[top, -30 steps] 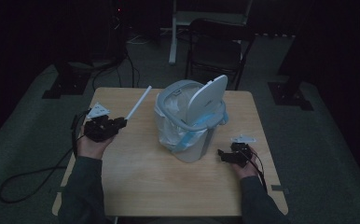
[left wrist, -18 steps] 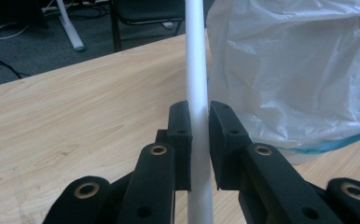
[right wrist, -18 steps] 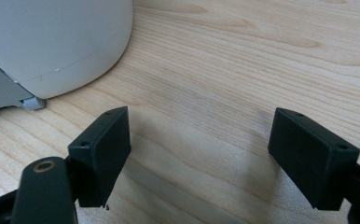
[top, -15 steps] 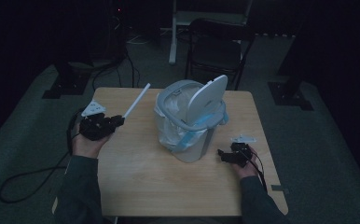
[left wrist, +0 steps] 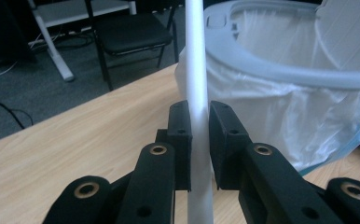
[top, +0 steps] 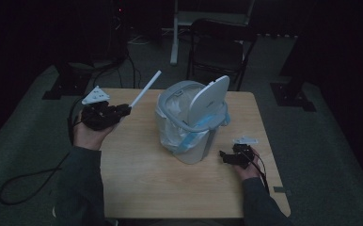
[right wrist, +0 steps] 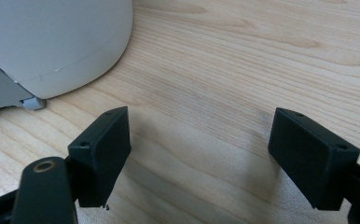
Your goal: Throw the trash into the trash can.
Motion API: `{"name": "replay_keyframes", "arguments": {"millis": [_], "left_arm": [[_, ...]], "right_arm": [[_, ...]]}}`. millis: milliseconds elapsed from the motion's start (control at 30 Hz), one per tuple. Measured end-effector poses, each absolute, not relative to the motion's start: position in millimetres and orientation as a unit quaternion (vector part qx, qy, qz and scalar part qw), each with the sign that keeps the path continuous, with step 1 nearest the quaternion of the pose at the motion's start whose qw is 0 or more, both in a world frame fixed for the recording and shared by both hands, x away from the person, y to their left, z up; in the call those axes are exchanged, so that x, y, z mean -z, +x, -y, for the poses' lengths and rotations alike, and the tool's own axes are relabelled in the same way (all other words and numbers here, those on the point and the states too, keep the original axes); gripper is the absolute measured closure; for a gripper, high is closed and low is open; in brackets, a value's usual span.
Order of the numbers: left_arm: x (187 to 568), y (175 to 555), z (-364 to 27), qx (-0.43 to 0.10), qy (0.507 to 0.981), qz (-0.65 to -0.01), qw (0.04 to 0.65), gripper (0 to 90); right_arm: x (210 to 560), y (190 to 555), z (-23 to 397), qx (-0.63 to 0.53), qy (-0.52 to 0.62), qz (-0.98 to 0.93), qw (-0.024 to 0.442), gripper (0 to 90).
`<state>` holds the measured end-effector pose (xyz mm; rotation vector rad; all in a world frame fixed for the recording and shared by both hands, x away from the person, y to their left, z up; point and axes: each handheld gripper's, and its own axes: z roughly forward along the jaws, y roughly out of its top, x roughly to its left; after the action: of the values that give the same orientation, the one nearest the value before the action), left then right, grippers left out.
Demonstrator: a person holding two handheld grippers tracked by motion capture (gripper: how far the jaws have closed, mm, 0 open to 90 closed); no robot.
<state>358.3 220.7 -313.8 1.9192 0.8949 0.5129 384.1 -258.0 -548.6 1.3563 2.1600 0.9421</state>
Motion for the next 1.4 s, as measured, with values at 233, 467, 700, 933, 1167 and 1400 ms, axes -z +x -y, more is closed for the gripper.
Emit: {"name": "replay_keyframes", "arguments": {"millis": [233,467,700,933,1167,1400], "left_arm": [[301,366,-207,-0.205,0.785,-0.349,0.469,80.6],[297,373,-198,-0.201,0.79,-0.34,0.469,80.6],[293,379,-188,-0.196,0.795,-0.33,0.471,80.5],[290,383,-178,-0.192,0.799,-0.322,0.47,80.5],[287,387,-164,-0.19,0.806,-0.31,0.466,80.5],[285,389,-155,-0.187,0.811,-0.301,0.465,80.5]], "right_arm": [[549,384,258,-0.339,0.488,-0.777,0.21,19.8],[549,384,258,-0.339,0.487,-0.777,0.21,19.8],[549,384,258,-0.339,0.487,-0.777,0.21,19.7],[549,384,258,-0.339,0.487,-0.777,0.21,19.7],[549,384,258,-0.339,0.487,-0.777,0.21,19.7],[549,384,258,-0.339,0.487,-0.777,0.21,19.7]]}}
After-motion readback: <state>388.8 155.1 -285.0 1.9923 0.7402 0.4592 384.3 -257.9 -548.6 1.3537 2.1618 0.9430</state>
